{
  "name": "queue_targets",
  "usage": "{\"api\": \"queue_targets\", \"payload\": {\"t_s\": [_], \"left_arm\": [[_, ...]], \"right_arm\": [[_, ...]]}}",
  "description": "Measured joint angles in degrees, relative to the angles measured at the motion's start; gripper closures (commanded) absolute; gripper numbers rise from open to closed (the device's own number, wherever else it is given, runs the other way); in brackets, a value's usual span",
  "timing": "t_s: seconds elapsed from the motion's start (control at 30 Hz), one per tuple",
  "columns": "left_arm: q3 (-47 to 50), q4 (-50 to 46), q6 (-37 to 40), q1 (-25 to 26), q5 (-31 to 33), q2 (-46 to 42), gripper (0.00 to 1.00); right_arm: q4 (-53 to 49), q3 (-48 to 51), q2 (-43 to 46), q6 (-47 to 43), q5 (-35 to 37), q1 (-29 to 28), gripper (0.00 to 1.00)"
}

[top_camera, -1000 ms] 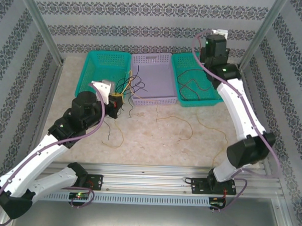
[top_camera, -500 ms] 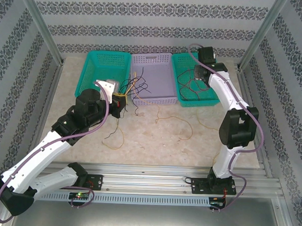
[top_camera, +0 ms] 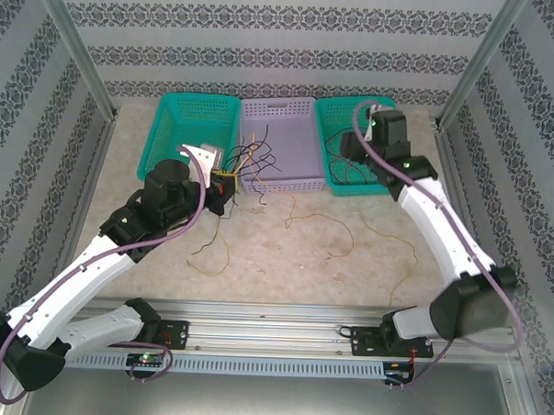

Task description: Untangle the cables

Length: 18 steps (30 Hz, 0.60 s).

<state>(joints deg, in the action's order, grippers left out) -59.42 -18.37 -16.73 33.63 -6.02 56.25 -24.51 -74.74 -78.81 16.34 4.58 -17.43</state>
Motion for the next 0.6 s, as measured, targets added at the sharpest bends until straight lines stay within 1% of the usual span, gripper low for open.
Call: {"api": "queue_targets", "payload": {"t_s": [0.07, 0.1, 0.23, 0.37, 0.6], "left_arm": [[-0.1, -0.2, 0.0, 0.0, 0.0, 0.1, 1.0], [-0.1, -0.3, 0.0, 0.0, 0.0, 0.1, 1.0], [-0.1, -0.5, 0.0, 0.0, 0.0, 0.1, 1.0], [-0.2, -0.5, 0.0, 0.0, 0.0, 0.4, 1.0], [-0.2, -0.5, 0.0, 0.0, 0.0, 0.5, 1.0]], "right_arm": [[1.7, 4.9, 4.0, 0.3, -0.7, -3.5, 0.37], [1.9, 6.9, 5.4, 0.6, -0.6, -4.0, 0.37], [2.0, 16.5, 9.4, 3.0, 2.7, -3.3, 0.37], [1.4, 22.3, 8.5, 4.8, 5.5, -2.9, 0.37], [3.1, 26.5, 3.0, 6.4, 8.4, -2.3, 0.38]]}}
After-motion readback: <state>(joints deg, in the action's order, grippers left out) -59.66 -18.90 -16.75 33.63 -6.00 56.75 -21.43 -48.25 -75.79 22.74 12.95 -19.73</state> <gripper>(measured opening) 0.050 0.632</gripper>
